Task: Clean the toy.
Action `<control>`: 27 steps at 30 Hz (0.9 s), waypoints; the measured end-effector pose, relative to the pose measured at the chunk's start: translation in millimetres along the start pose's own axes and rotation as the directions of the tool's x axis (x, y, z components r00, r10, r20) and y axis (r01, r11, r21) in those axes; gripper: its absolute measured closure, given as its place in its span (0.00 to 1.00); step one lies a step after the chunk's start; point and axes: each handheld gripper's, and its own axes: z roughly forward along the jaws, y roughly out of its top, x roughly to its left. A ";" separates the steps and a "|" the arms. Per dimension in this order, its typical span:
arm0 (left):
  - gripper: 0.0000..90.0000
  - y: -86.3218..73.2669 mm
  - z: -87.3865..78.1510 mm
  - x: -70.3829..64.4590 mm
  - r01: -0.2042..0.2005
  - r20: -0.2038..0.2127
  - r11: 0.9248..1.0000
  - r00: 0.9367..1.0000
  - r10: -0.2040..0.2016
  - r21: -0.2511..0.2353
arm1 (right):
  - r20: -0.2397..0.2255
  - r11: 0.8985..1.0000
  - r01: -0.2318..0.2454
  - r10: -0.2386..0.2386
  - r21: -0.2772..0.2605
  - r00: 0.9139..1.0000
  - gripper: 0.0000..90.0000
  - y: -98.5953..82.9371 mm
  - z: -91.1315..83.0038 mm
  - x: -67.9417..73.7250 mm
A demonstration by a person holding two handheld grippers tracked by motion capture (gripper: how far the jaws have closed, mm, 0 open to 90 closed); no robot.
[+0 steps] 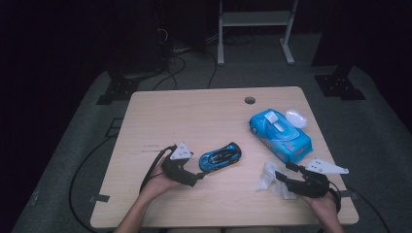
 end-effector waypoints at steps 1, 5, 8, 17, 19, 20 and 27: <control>0.12 -1.9 -1.0 0.3 -0.001 -0.004 1.000 1.000 0.001 0.006 | 0.000 1.000 0.001 -0.001 0.000 1.000 0.42 0.1 -0.4 -0.1; 0.12 -8.8 -7.7 0.8 0.013 -0.024 1.000 1.000 -0.014 -0.002 | 0.001 1.000 0.000 0.000 -0.005 1.000 0.42 -0.4 -1.2 -0.3; 0.12 -13.3 -13.8 0.9 0.019 -0.037 1.000 0.999 -0.019 -0.009 | -0.002 1.000 -0.002 0.002 -0.006 1.000 0.42 -0.6 -0.9 -0.1; 0.12 -31.1 -27.6 -0.8 0.065 -0.082 0.997 0.994 -0.068 -0.037 | -0.007 1.000 0.000 0.000 -0.007 1.000 0.41 -0.5 0.2 0.9; 0.12 -34.8 -31.0 -1.9 0.075 -0.086 0.996 0.993 -0.079 -0.047 | -0.006 1.000 -0.001 0.001 -0.006 1.000 0.41 -0.7 0.6 1.4; 0.12 -37.5 -33.3 -3.2 0.081 -0.093 0.995 0.992 -0.085 -0.053 | -0.007 1.000 -0.001 0.001 -0.006 1.000 0.41 -0.7 0.6 1.7; 0.12 -51.4 -42.6 -7.3 0.096 -0.133 0.991 0.985 -0.108 -0.092 | -0.010 1.000 0.005 -0.005 -0.013 1.000 0.41 -1.3 0.7 4.6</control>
